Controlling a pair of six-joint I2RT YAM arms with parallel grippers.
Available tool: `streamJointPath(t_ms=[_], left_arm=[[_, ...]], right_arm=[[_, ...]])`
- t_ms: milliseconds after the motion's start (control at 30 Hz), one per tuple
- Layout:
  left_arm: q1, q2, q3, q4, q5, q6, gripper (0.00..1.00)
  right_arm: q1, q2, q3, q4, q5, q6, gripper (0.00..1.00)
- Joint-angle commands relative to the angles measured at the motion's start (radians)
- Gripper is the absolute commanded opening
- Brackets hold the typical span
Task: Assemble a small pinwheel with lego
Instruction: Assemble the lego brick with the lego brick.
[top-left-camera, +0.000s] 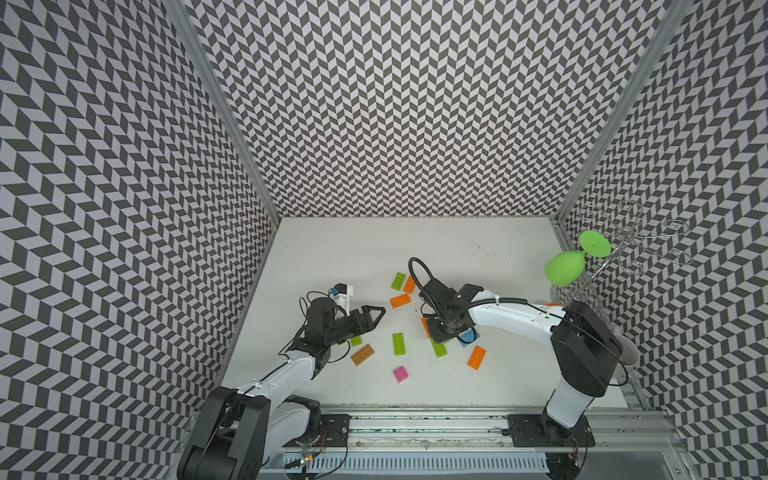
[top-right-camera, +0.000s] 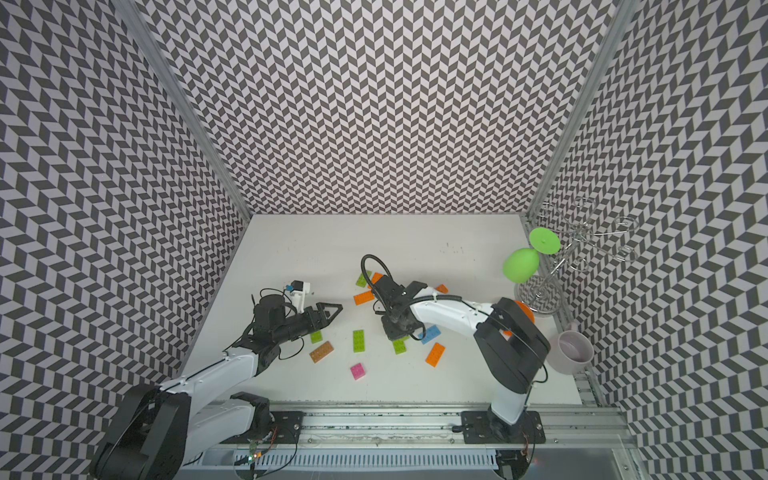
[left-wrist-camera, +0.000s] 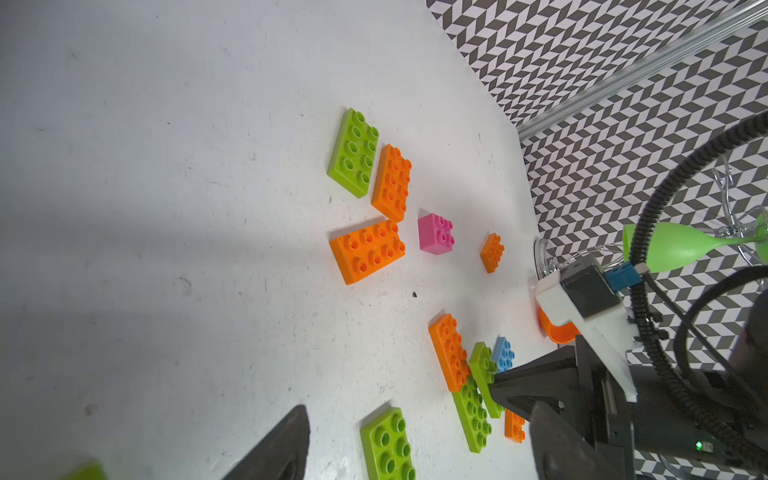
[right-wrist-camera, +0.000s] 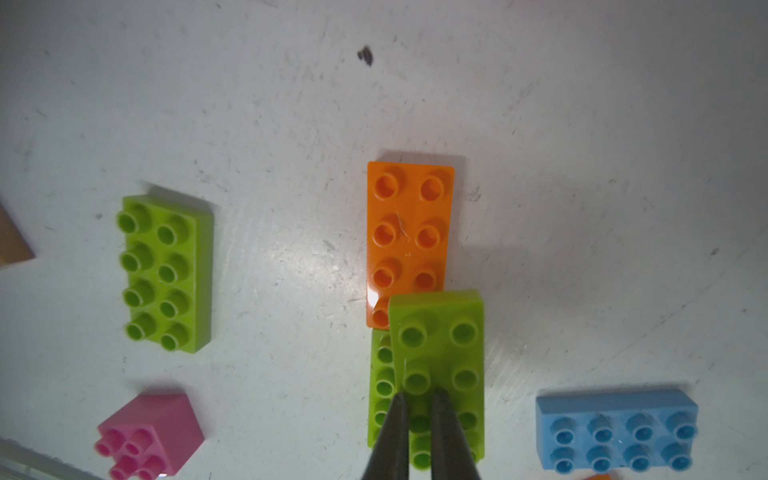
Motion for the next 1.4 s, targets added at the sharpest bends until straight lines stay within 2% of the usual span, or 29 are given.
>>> streamJointPath(t_ms=[0, 800, 1033, 1200, 1367], left_arm=[[0.006, -0.005, 0.002, 0.030, 0.017, 0.003, 0.83], [-0.003, 0.026, 0.007, 0.053, 0.031, 0.001, 0.82], [-0.019, 0.047, 0.011, 0.070, 0.030, -0.001, 0.82], [-0.072, 0.079, 0.032, 0.069, 0.013, 0.009, 0.82], [-0.202, 0.093, 0.056, 0.060, -0.054, 0.004, 0.82]], right_arm=[[0.004, 0.024, 0.032, 0.011, 0.005, 0.007, 0.11], [0.004, 0.106, 0.004, 0.010, 0.065, 0.046, 0.11], [0.004, 0.112, -0.028, -0.012, 0.057, 0.016, 0.11], [0.005, 0.097, -0.066, -0.017, 0.044, -0.016, 0.10], [0.005, 0.087, -0.087, -0.024, 0.050, -0.015, 0.10]])
